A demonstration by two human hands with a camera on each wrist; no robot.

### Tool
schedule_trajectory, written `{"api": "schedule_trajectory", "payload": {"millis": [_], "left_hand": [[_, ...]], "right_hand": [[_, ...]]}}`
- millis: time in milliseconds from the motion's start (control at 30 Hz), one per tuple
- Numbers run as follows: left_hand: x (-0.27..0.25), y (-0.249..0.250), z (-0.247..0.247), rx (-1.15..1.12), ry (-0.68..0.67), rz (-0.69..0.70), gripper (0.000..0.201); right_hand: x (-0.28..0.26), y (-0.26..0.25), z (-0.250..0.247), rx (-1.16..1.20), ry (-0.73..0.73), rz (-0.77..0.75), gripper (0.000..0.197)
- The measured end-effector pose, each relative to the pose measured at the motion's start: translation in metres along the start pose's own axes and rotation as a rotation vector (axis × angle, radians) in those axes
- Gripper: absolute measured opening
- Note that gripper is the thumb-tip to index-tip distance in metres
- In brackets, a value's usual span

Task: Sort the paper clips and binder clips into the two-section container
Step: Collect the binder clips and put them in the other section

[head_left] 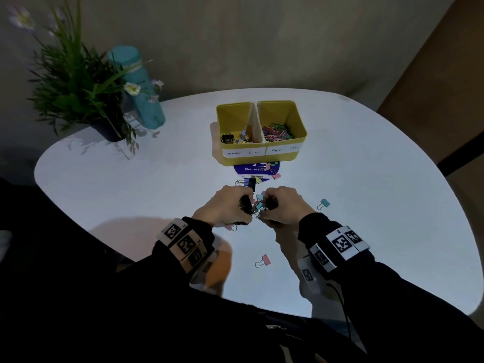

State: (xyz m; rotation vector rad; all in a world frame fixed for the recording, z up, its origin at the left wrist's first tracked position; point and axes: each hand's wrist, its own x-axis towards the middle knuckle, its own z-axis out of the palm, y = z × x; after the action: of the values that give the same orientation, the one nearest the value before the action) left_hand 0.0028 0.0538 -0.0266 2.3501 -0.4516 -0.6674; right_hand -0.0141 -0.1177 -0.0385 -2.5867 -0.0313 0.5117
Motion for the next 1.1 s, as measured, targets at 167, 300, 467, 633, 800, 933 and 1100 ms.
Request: {"api": "schedule_trajectory", "payload": {"millis": [167, 300, 467, 633, 800, 933, 1100], "left_hand": [[0.003, -0.003, -0.011, -0.15, 0.017, -0.008, 0.017], [0.003, -0.001, -0.027, -0.212, 0.027, -0.02, 0.019], [0.001, 0.03, -0.071, -0.239, 0.104, 0.083, 0.009], [0.028, 0.064, -0.123, -0.209, 0.388, 0.188, 0.008], [0.079, 0.062, -0.132, 0.003, 0.301, 0.069, 0.013], [0.093, 0.051, -0.132, 0.073, 0.22, 0.061, 0.014], [0.085, 0.044, -0.135, -0.102, 0.314, 0.085, 0.021]], "right_hand": [[-0.004, 0.003, -0.008, 0.403, -0.015, 0.041, 0.021], [-0.004, 0.007, -0.017, 0.543, -0.024, 0.058, 0.02], [-0.001, 0.007, -0.031, 0.431, 0.03, 0.04, 0.027], [-0.004, 0.003, -0.045, 0.577, 0.049, 0.017, 0.016], [-0.004, -0.004, -0.062, 0.598, 0.106, -0.046, 0.022], [-0.001, -0.013, -0.08, 0.663, 0.14, -0.095, 0.013], [0.025, -0.04, -0.108, 0.769, 0.176, -0.144, 0.008]]}}
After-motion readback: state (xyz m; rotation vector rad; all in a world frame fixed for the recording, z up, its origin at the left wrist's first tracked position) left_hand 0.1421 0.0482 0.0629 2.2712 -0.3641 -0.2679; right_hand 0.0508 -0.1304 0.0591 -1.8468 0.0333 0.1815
